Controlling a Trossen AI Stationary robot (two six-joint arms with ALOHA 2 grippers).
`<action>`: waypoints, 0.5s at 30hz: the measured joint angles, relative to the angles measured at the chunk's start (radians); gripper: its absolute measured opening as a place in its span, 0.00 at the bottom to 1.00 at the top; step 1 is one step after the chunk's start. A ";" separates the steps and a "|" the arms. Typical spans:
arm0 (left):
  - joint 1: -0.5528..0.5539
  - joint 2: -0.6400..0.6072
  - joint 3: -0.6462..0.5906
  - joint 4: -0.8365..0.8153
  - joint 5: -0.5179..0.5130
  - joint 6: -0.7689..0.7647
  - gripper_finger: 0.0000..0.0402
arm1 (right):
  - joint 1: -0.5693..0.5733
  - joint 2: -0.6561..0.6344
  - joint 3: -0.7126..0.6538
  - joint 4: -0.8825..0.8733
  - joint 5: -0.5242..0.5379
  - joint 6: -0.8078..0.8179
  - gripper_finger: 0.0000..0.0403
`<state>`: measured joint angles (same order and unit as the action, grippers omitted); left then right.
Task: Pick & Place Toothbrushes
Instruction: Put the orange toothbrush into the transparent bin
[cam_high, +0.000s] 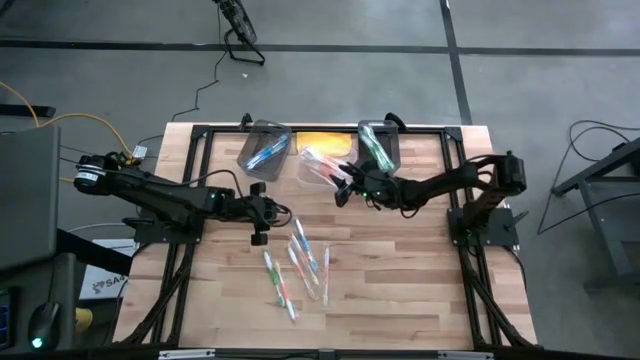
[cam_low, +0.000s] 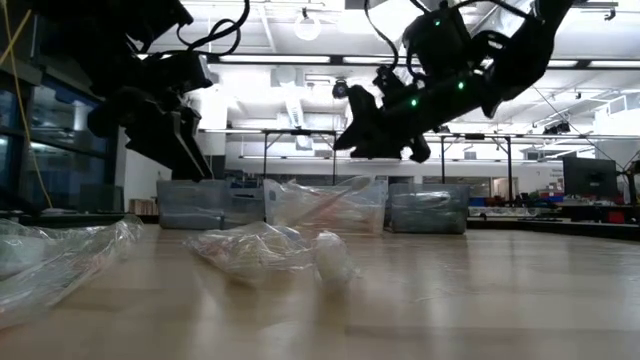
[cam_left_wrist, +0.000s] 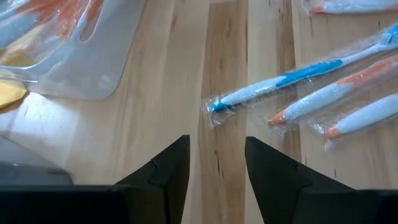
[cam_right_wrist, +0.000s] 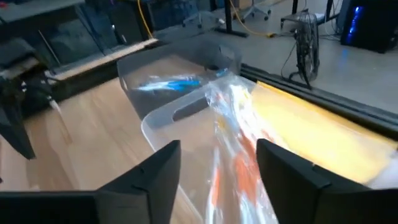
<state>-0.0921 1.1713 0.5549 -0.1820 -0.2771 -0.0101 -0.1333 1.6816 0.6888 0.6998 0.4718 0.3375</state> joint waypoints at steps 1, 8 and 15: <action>0.000 0.000 0.000 0.000 0.000 0.000 0.37 | 0.000 -0.015 0.000 -0.007 0.000 -0.004 0.53; 0.000 0.000 0.000 0.000 0.001 0.000 0.37 | 0.007 -0.157 0.001 -0.165 -0.030 -0.014 0.55; 0.000 0.000 0.000 0.000 0.006 0.001 0.37 | 0.056 -0.242 0.000 -0.353 -0.164 -0.078 0.54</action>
<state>-0.0921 1.1717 0.5549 -0.1818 -0.2707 -0.0090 -0.0769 1.4401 0.6891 0.3464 0.3077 0.2592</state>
